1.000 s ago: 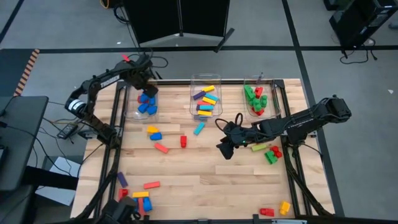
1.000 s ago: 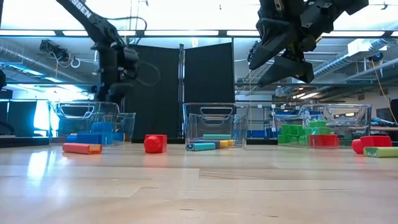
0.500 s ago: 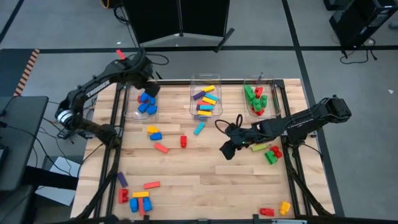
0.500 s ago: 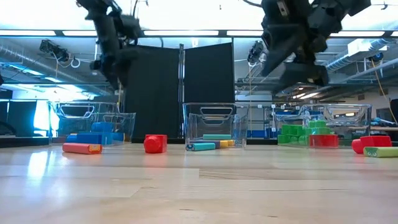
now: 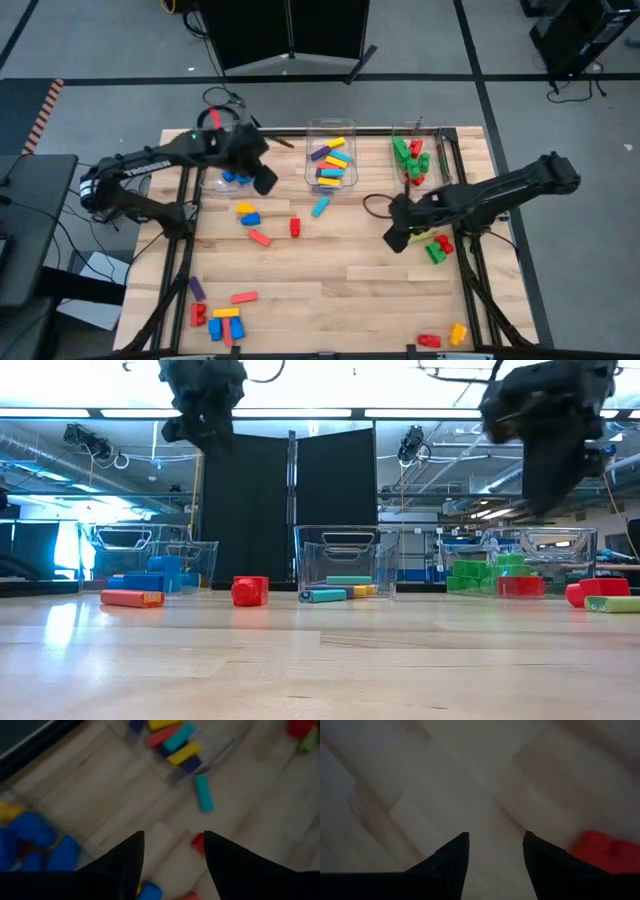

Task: Sort blocks by size
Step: Put the red 2 stud game piece into the right transparent bin

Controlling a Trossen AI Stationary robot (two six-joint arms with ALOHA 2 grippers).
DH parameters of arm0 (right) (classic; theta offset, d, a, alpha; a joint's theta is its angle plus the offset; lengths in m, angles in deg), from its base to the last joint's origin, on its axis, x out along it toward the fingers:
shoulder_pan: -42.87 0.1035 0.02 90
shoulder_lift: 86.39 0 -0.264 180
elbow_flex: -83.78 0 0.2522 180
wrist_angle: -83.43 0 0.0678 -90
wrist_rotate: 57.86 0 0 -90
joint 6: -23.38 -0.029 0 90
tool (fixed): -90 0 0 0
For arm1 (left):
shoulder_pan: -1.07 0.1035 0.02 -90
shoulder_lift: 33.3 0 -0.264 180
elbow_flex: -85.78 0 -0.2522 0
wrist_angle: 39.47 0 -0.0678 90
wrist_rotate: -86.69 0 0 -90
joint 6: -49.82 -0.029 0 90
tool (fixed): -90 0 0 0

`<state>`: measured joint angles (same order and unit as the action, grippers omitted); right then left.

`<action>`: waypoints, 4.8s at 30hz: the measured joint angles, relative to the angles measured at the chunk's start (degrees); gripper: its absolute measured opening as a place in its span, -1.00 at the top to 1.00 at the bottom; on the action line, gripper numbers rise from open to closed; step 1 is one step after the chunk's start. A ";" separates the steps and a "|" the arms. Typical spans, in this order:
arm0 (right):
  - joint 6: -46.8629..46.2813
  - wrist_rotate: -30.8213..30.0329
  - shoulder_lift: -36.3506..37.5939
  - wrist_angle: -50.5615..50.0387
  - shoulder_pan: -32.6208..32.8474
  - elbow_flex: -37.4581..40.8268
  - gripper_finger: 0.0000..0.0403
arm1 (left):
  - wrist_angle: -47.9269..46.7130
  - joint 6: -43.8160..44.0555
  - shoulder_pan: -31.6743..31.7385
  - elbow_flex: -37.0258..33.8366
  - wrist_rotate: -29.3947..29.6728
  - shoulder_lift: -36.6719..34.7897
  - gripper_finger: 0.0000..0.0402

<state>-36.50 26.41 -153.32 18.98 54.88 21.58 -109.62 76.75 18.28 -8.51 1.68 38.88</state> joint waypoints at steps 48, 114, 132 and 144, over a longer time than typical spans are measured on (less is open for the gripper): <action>-8.87 -9.07 -3.09 -26.70 6.48 -11.61 -0.57 | 30.01 9.27 -34.58 -22.16 15.87 -6.08 -0.05; 42.41 -5.87 -12.82 -13.49 0.14 7.32 -0.31 | 30.06 8.04 -34.97 -27.20 13.16 -15.52 -0.05; 50.27 -4.00 -27.54 -10.15 -5.46 4.92 -0.54 | 30.41 8.06 -34.97 -27.20 13.16 -15.52 -0.05; 47.92 -3.81 -27.06 -10.92 -5.51 4.14 0.16 | 30.46 8.06 -34.97 -27.20 13.16 -15.52 -0.05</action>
<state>11.42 22.60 -180.38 8.06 49.37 25.71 -79.16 84.80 -16.69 -35.70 14.84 23.36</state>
